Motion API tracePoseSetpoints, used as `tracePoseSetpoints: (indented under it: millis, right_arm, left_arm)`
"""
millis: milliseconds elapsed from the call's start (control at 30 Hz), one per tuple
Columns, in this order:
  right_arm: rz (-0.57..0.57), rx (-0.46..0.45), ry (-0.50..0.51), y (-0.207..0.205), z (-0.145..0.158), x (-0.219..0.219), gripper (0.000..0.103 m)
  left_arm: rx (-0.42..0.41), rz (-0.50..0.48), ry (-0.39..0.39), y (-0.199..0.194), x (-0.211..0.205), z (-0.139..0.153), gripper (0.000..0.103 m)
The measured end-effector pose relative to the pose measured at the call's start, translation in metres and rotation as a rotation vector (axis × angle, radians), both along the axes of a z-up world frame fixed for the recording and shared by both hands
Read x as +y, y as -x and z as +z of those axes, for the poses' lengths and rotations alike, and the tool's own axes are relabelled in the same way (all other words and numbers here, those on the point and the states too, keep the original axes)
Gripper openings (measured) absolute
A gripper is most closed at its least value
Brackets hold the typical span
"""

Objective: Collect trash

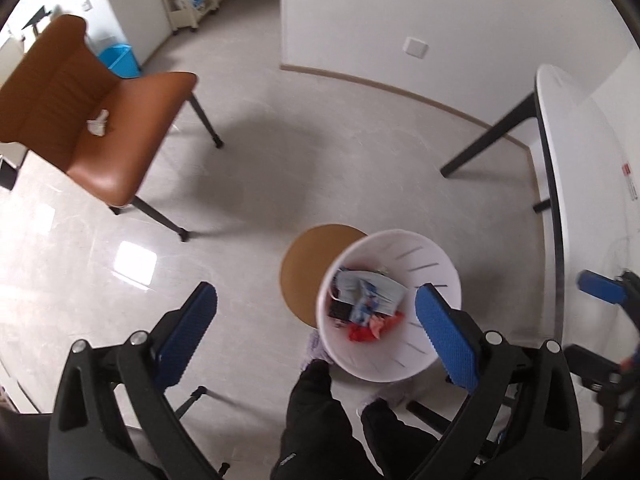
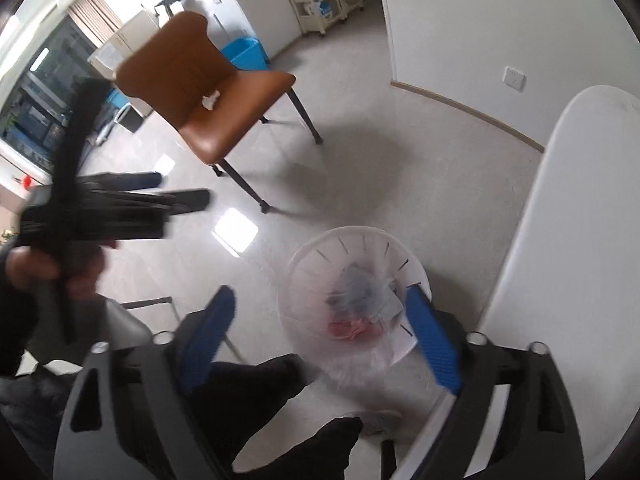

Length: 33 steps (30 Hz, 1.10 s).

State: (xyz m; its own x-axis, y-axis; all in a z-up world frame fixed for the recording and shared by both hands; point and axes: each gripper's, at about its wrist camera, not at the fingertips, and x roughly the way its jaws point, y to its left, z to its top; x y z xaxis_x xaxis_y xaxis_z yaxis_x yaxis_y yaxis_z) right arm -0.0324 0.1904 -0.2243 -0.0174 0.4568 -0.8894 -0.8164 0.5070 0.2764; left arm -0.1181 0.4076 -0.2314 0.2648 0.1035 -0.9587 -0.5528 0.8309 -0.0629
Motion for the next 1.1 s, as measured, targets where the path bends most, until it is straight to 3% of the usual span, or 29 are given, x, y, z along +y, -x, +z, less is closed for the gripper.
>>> tracePoseSetpoints:
  millis: [167, 400, 567, 733, 933, 1100]
  right_arm:
    - [-0.076, 0.015, 0.0, -0.001, 0.005, -0.002, 0.095]
    - [-0.213, -0.08, 0.006, -0.01, 0.034, -0.041, 0.1]
    - [-0.333, -0.133, 0.01, -0.011, 0.063, -0.09, 0.1]
    - [-0.441, -0.128, -0.044, -0.014, 0.091, -0.135, 0.1]
    - [-0.466, -0.192, -0.091, -0.017, 0.114, -0.17, 0.1]
    - [-0.468, -0.204, -0.114, -0.02, 0.115, -0.182, 0.1]
  left_arm:
    - [-0.011, 0.004, -0.011, 0.006, -0.002, 0.012, 0.095]
    - [-0.048, -0.035, -0.008, -0.004, -0.031, 0.033, 0.095]
    - [-0.08, -0.074, -0.029, -0.013, -0.062, 0.065, 0.095]
    - [-0.143, -0.113, -0.084, -0.022, -0.094, 0.107, 0.095]
    - [-0.199, -0.157, -0.131, -0.032, -0.133, 0.143, 0.095]
    - [-0.208, -0.167, -0.143, -0.038, -0.154, 0.151, 0.095]
